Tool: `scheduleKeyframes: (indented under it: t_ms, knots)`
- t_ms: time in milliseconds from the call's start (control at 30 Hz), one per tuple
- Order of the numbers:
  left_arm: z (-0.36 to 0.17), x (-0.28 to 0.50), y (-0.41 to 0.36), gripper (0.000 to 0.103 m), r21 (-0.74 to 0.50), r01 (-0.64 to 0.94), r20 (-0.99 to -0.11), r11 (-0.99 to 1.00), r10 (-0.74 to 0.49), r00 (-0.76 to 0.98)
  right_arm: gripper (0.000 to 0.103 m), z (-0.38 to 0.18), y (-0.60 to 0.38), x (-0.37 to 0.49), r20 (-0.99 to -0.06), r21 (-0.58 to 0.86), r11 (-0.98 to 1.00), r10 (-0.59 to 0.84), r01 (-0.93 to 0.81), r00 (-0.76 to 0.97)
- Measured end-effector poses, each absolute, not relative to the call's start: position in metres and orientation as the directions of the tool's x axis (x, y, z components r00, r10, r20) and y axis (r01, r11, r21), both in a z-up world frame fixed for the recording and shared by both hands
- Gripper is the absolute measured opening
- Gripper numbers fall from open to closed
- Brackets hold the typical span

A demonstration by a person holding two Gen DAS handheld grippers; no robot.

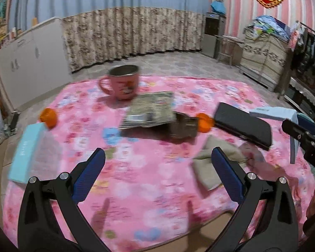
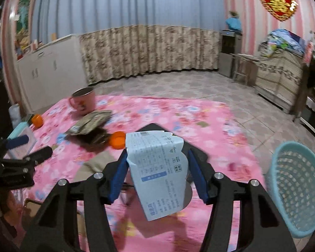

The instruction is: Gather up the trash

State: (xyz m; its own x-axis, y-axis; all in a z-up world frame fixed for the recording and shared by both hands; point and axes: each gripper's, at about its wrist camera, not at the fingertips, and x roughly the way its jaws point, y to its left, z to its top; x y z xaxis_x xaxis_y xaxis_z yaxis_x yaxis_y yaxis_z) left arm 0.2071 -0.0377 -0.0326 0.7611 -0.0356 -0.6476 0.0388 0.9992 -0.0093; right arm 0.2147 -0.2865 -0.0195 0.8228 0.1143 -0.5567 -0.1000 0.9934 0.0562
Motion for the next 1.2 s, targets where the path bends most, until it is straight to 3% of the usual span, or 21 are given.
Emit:
scheduleKeyframes:
  t_ms: [267, 367, 500, 567, 633, 767, 900, 933, 1200]
  knots:
    - [-0.050, 0.228, -0.097, 0.097, -0.004, 0.170, -0.679, 0.985, -0.128, 0.723, 0.056, -0.023, -0.342, 0.209, -0.563, 0.079, 0.997, 0.050, -0.007, 0.825]
    - [-0.060, 0.235, -0.108, 0.087, -0.020, 0.194, -0.712, 0.981, -0.150, 0.685, 0.056, -0.023, -0.355, 0.205, -0.565, 0.084, 0.996, 0.039, 0.011, 0.824]
    - [-0.072, 0.243, -0.111, 0.083, -0.040, 0.188, -0.749, 0.981, -0.154, 0.644, 0.056, -0.026, -0.364, 0.203, -0.572, 0.085, 0.996, 0.034, 0.018, 0.820]
    - [-0.079, 0.247, -0.108, 0.070, -0.071, 0.193, -0.761, 0.979, -0.179, 0.624, 0.056, -0.027, -0.364, 0.202, -0.573, 0.082, 0.997, 0.034, 0.015, 0.819]
    - [-0.078, 0.248, -0.109, 0.064, -0.089, 0.203, -0.757, 0.975, -0.199, 0.623, 0.056, -0.027, -0.363, 0.202, -0.573, 0.080, 0.997, 0.037, 0.011, 0.819]
    - [-0.075, 0.243, -0.114, 0.041, -0.057, 0.225, -0.744, 0.973, -0.192, 0.640, 0.056, -0.025, -0.360, 0.201, -0.567, 0.077, 0.997, 0.042, 0.002, 0.823]
    - [-0.070, 0.239, -0.113, 0.025, -0.034, 0.230, -0.742, 0.972, -0.179, 0.646, 0.056, -0.024, -0.354, 0.201, -0.565, 0.067, 0.998, 0.051, -0.015, 0.823]
    - [-0.067, 0.237, -0.111, 0.005, -0.021, 0.224, -0.738, 0.974, -0.166, 0.653, 0.056, -0.024, -0.352, 0.201, -0.565, 0.065, 0.998, 0.052, -0.019, 0.823]
    - [-0.045, 0.227, -0.094, 0.002, 0.016, 0.194, -0.714, 0.981, -0.125, 0.689, 0.056, -0.026, -0.348, 0.196, -0.565, 0.074, 0.997, 0.066, -0.030, 0.822]
